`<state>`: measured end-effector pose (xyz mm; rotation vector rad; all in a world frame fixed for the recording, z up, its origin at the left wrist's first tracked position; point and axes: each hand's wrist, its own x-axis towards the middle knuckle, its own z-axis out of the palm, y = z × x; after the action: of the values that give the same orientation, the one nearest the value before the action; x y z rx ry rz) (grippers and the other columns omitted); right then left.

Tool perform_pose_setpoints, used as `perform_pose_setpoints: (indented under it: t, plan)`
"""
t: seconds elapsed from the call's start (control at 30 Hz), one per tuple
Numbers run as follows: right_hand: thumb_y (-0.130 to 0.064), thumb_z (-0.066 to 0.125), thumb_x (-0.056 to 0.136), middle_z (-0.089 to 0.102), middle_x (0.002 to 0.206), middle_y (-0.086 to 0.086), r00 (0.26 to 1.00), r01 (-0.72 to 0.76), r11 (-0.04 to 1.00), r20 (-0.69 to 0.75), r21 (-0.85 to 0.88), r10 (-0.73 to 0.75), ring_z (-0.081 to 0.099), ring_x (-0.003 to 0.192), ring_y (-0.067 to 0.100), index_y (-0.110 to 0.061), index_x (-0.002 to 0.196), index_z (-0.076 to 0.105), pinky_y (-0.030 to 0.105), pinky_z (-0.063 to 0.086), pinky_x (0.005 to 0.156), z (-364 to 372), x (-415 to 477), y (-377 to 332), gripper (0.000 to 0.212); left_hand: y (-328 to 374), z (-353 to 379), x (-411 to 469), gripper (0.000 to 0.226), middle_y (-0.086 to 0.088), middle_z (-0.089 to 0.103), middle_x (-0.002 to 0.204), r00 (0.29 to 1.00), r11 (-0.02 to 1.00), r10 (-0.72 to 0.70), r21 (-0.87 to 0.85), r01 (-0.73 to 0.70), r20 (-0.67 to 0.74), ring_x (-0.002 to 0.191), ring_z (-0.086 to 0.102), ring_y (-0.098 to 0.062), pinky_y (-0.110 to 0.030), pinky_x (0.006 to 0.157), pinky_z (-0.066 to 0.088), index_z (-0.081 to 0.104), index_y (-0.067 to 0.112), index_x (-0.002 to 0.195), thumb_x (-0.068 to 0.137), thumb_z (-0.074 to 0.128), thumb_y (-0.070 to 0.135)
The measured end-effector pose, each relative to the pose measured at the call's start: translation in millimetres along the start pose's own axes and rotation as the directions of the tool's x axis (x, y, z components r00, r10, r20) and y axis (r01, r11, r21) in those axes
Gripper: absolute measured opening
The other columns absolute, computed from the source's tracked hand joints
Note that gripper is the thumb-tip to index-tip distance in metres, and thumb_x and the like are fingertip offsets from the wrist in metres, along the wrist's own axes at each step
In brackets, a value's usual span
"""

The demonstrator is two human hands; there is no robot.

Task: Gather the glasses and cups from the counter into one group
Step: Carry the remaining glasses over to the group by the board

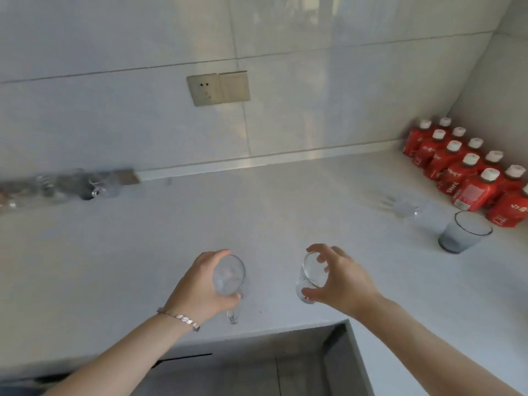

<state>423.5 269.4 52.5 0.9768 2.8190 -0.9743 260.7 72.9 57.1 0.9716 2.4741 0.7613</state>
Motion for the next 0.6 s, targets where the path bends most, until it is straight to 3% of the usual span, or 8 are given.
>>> perform_pose_setpoints:
  t: [0.23, 0.4, 0.6]
  plan:
    - [-0.036, 0.075, 0.062, 0.05, 0.112, -0.012, 0.952, 0.249, 0.967, 0.194, -0.05, -0.236, 0.059, 0.099, 0.014, -0.042, 0.126, 0.039, 0.021, 0.042, 0.071, 82.7, 34.8, -155.9, 0.073, -140.7, -106.8, -66.9, 0.084, 0.002, 0.046, 0.134, 0.951, 0.969, -0.243, -0.086, 0.231, -0.19, 0.121, 0.046, -0.013, -0.021, 0.099, 0.036, 0.042, 0.025, 0.134, 0.059, 0.082, 0.023]
    - [-0.038, 0.076, 0.063, 0.049, 0.109, -0.012, 0.933, 0.289, 0.957, 0.234, -0.035, -0.273, 0.054, 0.091, 0.008, -0.04, 0.126, 0.041, 0.021, 0.043, 0.073, 159.0, 54.9, -268.7, 0.072, -248.6, -186.5, -101.6, 0.094, 0.002, 0.043, 0.137, 0.903, 0.937, -0.347, -0.121, 0.326, -0.252, 0.122, 0.046, -0.016, -0.022, 0.098, 0.036, 0.033, 0.025, 0.14, 0.06, 0.083, 0.025]
    - [-0.038, 0.077, 0.065, 0.053, 0.118, -0.007, 0.908, 0.334, 0.94, 0.29, -0.072, -0.301, 0.058, 0.1, 0.013, -0.039, 0.128, 0.04, 0.023, 0.046, 0.079, 233.8, 82.8, -387.8, 0.073, -356.1, -273.7, -106.2, 0.095, 0.001, 0.038, 0.144, 0.893, 0.927, -0.372, -0.056, 0.37, -0.253, 0.129, 0.042, -0.016, -0.021, 0.102, 0.033, 0.03, 0.019, 0.142, 0.061, 0.081, 0.028]
